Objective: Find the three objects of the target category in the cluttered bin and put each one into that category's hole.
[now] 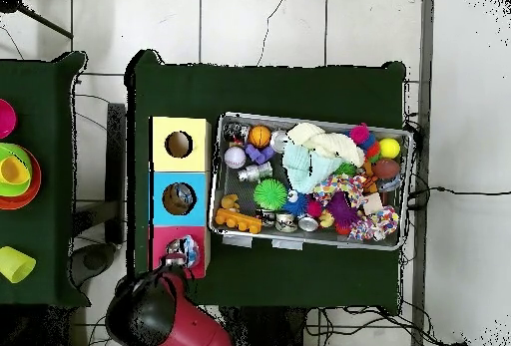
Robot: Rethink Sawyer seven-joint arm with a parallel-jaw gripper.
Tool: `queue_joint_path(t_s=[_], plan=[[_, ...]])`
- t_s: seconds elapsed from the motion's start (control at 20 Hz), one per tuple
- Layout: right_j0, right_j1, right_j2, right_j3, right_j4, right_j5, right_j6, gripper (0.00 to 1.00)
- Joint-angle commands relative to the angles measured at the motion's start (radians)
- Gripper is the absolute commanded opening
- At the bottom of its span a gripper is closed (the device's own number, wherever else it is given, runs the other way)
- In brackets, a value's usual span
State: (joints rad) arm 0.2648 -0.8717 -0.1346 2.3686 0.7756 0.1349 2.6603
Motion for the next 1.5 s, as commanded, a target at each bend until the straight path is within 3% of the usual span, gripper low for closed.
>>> queue_joint_path(t_s=[0.05,0.2,0.35,0.5,0.85,1.15,1.5], plan=[[0.049,0.079,-0.013,-0.029,0.044,0.048,0.247,0.0],[0.187,0.009,-0.297,-0.15,-0.142,0.378,0.307,0.0],[0.216,-0.071,-0.417,-0.251,-0.283,0.654,0.356,0.0],[0.211,-0.107,-0.458,-0.295,-0.335,0.782,0.342,0.0],[0.204,-0.127,-0.484,-0.321,-0.353,0.839,0.311,0.0],[0.202,-0.088,-0.455,-0.304,-0.298,0.753,0.312,0.0],[0.218,-0.088,-0.434,-0.225,-0.25,0.628,0.305,0.0]])
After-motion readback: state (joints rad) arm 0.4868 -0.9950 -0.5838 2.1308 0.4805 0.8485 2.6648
